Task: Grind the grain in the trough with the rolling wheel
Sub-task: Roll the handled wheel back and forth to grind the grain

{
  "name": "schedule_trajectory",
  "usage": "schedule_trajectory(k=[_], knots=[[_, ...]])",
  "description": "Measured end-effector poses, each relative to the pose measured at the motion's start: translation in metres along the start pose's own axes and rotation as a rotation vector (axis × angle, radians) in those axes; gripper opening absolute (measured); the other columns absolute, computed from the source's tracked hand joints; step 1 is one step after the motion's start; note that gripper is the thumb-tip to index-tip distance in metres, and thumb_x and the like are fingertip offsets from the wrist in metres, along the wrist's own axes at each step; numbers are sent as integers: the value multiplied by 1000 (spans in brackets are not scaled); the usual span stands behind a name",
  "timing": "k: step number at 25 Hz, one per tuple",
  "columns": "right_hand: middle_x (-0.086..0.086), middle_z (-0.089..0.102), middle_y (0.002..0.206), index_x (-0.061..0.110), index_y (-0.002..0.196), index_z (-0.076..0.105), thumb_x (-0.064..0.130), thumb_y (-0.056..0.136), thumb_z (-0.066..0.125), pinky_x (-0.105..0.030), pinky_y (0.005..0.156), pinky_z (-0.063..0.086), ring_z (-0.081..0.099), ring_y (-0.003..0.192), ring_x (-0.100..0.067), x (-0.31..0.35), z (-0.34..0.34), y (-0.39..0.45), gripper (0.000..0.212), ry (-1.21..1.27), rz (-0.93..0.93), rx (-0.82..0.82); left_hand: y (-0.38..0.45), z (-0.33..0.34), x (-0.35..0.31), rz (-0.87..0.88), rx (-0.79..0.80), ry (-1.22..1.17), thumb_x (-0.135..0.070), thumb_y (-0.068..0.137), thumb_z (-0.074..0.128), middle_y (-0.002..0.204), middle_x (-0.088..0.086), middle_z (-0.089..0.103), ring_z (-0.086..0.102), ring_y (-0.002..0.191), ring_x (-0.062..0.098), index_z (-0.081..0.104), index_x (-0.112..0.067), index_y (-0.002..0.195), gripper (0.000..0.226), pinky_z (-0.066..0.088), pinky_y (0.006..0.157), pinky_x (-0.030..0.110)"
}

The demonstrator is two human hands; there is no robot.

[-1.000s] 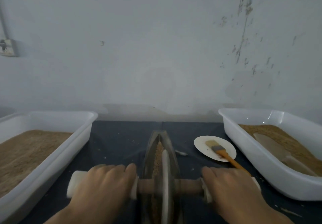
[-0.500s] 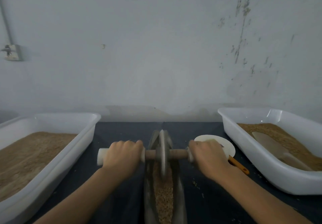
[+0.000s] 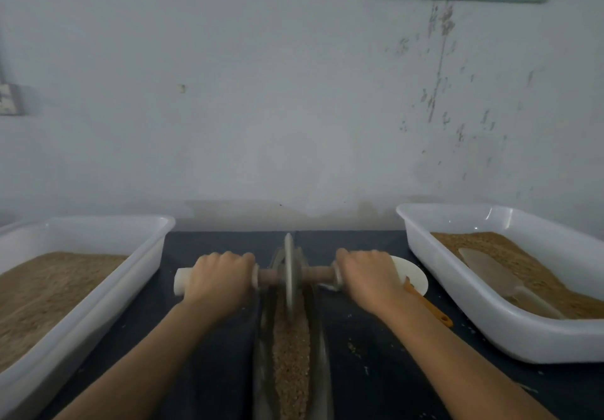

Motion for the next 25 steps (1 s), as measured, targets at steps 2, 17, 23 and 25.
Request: schedule_trajectory(k=[2,17,23,25], knots=[[-2,65,88,18,97,49,25,83,64,-32,60,31,61,77,-27,1,-7,12,21,-33,-29,-47,9,5,5,-27,33,-56,-40,85,53,79,-8,55,50,68,17,41,-29,82,16,37,63,31],[-1,65,93,22,100,46,26,87,59,-31,59,34,53,69,-19,2,7,-18,18,79,30,91,-4,-6,-4,71,-16,92,-36,88,52,94,-7,63,62,84,17,34,-30,86,18,39,66,31],[1,64,86,21,98,48,25,88,55,-32,59,44,60,71,-18,3,7,-46,13,121,-40,52,-25,-13,-9,101,23,-24,-41,85,56,98,-11,59,60,91,14,37,-34,93,21,43,74,29],[5,59,84,25,95,44,28,84,59,-34,59,44,55,67,-16,8,1,-84,19,149,-140,104,-71,-22,-8,150,1,-50,-49,76,60,84,-17,53,57,79,5,34,-40,84,29,39,61,22]])
Point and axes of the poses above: each hand's wrist, its own y-axis towards the middle knuckle, its own z-axis out of the palm, x = y × z, the point moved 5 cm from there along y, towards the middle knuckle
